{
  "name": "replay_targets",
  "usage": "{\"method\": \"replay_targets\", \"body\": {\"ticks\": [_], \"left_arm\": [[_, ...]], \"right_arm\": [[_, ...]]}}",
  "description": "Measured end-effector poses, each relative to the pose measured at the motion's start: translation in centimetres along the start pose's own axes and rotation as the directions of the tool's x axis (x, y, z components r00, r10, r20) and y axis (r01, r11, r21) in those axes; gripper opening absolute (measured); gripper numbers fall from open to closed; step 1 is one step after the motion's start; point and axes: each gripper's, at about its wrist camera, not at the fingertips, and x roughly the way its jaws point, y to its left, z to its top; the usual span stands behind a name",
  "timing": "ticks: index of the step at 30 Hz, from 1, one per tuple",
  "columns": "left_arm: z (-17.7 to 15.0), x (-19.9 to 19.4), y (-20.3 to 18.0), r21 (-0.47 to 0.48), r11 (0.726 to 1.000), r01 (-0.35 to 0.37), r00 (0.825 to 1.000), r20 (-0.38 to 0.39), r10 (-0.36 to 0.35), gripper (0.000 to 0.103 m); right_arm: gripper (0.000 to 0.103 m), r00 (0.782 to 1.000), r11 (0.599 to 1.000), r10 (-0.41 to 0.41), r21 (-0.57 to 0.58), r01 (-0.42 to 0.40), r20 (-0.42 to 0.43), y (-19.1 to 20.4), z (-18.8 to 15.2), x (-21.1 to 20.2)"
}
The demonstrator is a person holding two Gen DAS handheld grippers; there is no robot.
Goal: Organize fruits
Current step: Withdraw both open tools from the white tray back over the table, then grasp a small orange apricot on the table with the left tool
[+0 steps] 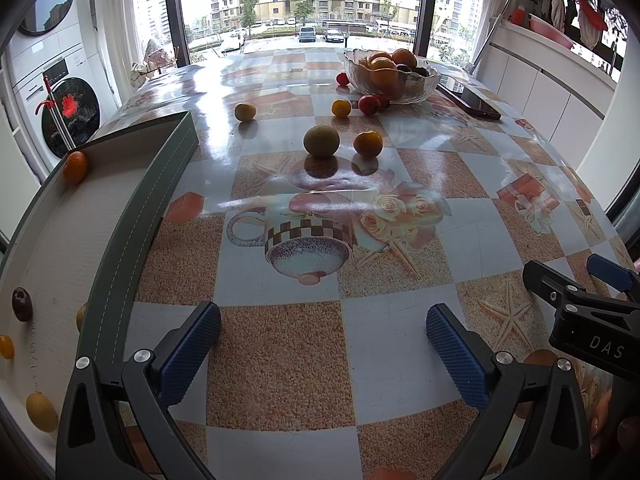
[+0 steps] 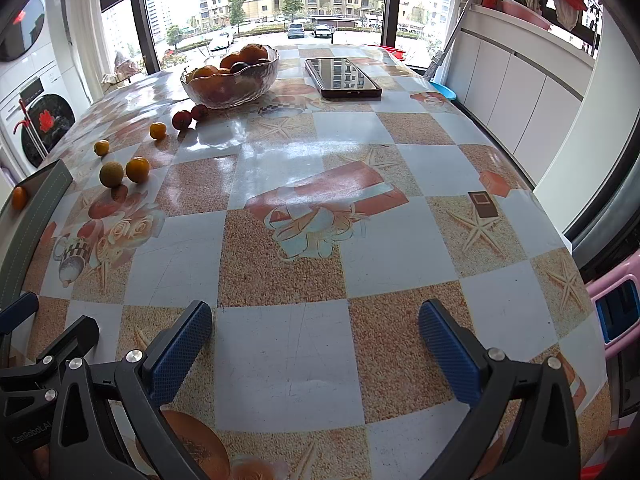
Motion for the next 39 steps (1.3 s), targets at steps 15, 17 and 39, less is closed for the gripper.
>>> {"method": "replay_targets", "body": {"ticks": [15, 17, 39], "left_arm": [[0.0, -0.1, 0.0, 0.000, 1.000, 0.000, 1.000, 0.000, 0.000, 0.103], [0.0, -0.1, 0.0, 0.004, 1.000, -0.001, 1.000, -0.002, 0.001, 0.103], [17.0, 9.5, 4.3, 0.060, 0.957, -0.282, 0.957, -0.054, 0.285, 0.067]], "right_arm": [[0.103, 1.000, 1.000, 0.000, 0.000, 0.000, 0.000, 0.0, 0.0, 0.0], [0.103, 1.000, 1.000, 0.000, 0.000, 0.000, 0.000, -0.1, 0.0, 0.0], [0.103, 1.000, 1.000, -0.001, 0.001, 0.001, 0.000, 0.0, 0.0, -0.1]]}}
